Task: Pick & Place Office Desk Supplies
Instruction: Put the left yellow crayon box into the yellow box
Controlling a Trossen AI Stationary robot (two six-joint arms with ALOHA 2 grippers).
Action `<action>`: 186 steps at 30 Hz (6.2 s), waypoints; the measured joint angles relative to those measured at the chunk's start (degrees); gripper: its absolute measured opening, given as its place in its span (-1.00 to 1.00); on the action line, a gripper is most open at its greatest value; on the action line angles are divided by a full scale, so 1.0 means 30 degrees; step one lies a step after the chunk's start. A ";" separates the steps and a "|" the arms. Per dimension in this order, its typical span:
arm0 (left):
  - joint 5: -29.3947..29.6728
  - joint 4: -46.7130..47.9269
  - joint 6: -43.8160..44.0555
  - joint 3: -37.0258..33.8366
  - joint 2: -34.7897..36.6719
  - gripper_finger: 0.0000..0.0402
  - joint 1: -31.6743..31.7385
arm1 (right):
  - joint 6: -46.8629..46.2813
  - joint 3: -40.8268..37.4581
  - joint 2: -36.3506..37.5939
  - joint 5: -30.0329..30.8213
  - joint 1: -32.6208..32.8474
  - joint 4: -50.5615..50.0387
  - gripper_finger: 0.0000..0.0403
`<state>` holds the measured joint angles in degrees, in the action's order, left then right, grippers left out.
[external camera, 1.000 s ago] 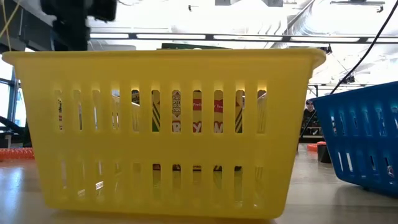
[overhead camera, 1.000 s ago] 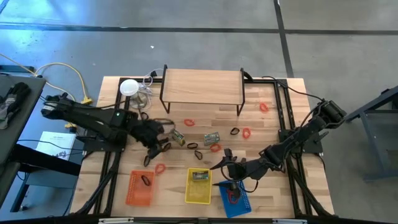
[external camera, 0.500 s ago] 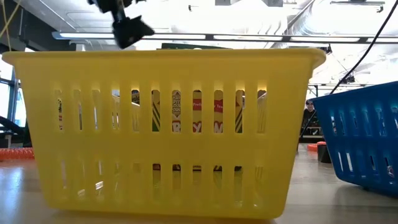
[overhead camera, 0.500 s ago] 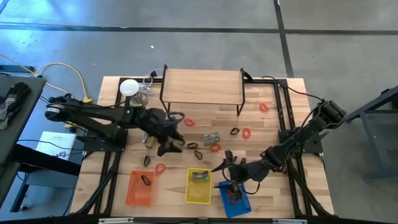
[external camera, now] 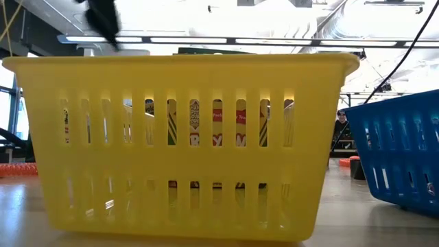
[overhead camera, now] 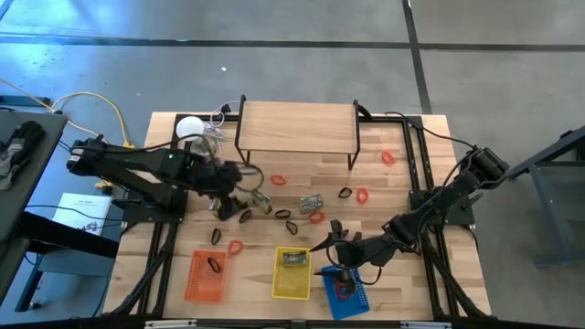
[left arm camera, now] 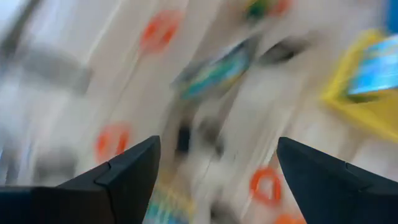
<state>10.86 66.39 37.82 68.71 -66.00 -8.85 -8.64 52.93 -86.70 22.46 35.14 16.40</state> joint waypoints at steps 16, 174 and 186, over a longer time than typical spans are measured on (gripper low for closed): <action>0.0491 0.4655 0.7010 -0.0396 -0.0474 0.57 0.0478 | -0.0240 0.0000 0.0000 0.0013 0.0000 -0.0495 0.33; -0.2036 -0.7881 -0.7066 0.7881 -1.4776 -0.49 -0.6246 | 0.7475 0.0160 -0.2820 1.2522 0.2455 0.7495 0.33; -0.0853 -0.7713 -0.7157 0.7786 -1.4914 -0.48 -0.6667 | 0.7472 0.0160 -0.2820 1.2464 0.2455 0.7419 0.33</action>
<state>8.31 43.26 16.35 92.07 -110.74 -28.86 13.77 53.41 -95.15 59.86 42.50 38.65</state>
